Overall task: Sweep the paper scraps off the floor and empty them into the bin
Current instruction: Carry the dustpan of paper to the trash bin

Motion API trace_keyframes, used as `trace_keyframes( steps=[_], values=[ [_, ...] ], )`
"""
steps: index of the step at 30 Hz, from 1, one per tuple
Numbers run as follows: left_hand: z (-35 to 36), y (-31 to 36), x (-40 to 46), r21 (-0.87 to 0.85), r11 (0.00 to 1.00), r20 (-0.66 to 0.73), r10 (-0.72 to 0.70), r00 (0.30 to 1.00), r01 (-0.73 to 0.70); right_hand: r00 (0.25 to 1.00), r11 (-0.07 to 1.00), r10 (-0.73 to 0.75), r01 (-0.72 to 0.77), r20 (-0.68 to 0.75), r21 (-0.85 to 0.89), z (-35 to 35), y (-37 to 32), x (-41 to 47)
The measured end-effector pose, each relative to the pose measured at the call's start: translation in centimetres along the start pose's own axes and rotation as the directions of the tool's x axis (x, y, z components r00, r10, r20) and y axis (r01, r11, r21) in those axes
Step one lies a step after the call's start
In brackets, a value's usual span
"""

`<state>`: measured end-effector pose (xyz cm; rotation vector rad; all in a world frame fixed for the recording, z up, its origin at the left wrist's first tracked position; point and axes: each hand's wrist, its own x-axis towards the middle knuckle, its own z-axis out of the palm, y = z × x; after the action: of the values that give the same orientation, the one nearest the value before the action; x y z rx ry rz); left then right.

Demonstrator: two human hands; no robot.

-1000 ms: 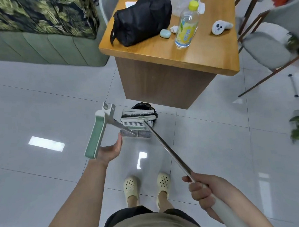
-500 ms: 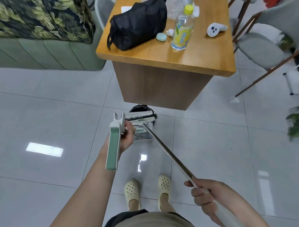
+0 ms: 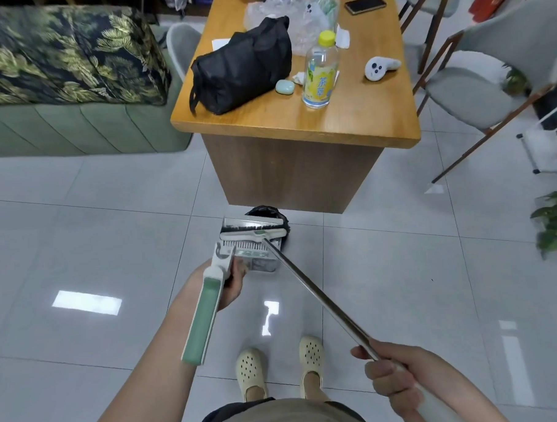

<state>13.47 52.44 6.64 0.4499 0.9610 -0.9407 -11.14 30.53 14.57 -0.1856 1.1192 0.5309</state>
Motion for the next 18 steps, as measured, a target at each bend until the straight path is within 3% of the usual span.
trace_keyframes(
  steps=[4,6,8,12,15,18],
  values=[
    [-1.4,-0.7,-0.3,0.285,0.956,-0.117,-0.037,0.992,0.069,0.991,0.998,0.002,-0.010,0.134,0.060,-1.1,-0.5,-1.3],
    [-2.5,-1.2,0.1,0.434,0.900,-0.221,0.063,0.973,0.040,0.976,0.997,-0.014,-0.004,0.216,0.081,-1.3,-0.9,-1.8],
    [-3.1,-2.3,0.5,0.550,0.835,-0.214,0.134,0.968,0.006,0.954,0.993,-0.020,-0.015,0.299,0.114,-1.9,-1.6,-2.0],
    [-3.9,-4.5,0.7,0.664,0.748,-0.231,0.197,0.953,0.007,0.918,0.999,0.046,-0.049,0.394,-0.002,-3.9,-2.2,-1.3],
    [-4.7,-5.7,1.4,0.652,0.758,-0.230,0.218,0.948,-0.016,0.879,1.000,-0.003,-0.001,0.477,0.007,-5.5,-2.2,-0.5],
    [-5.3,-6.7,2.3,0.715,0.699,-0.229,0.252,0.940,-0.013,0.816,0.999,0.018,-0.034,0.578,0.016,-6.6,-1.9,-0.1]
  ],
)
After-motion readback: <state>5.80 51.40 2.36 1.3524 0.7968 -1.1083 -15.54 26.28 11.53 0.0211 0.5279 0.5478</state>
